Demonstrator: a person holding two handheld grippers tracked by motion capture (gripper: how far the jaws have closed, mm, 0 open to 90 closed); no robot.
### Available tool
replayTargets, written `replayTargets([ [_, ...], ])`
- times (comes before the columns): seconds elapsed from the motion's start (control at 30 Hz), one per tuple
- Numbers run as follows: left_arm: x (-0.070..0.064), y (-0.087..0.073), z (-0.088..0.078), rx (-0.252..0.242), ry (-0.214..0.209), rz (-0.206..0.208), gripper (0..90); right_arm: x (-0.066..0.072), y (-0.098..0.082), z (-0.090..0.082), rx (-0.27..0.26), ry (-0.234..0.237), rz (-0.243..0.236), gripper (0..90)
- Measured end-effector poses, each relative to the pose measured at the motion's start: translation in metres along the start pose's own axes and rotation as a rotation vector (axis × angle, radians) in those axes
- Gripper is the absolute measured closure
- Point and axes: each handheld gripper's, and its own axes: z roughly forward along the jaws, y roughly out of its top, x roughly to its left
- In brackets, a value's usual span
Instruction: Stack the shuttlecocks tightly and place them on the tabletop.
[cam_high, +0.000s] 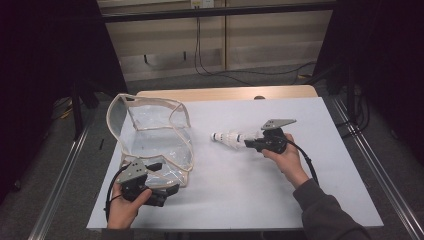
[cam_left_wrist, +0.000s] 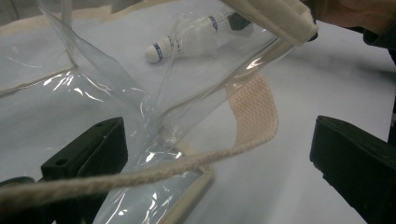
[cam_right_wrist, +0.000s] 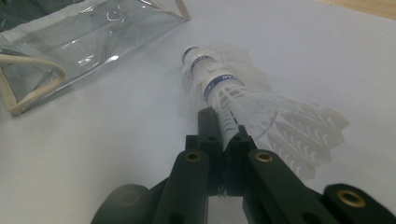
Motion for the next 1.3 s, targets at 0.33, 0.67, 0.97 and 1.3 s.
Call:
replayTargets([
  [0.33, 0.0002, 0.0001, -0.0001, 0.0, 0.001, 0.002, 4.1, -0.0013, -0.0009, 0.003, 0.009, -0.004, 0.001, 89.4],
  [0.67, 0.0004, 0.0002, 0.0, 0.0, 0.004, 0.006, 4.1, -0.0022, -0.0005, 0.0052, 0.007, -0.008, 0.004, 89.4],
  [0.97, 0.0001, 0.0002, 0.0002, 0.001, 0.006, 0.002, 4.1, -0.0016, 0.0008, 0.0069, 0.003, -0.009, 0.002, 89.3],
  [1.3, -0.0003, -0.0001, 0.0006, 0.0, 0.005, -0.003, 4.1, -0.0033, 0.0001, 0.0079, 0.011, -0.015, -0.004, 89.1],
])
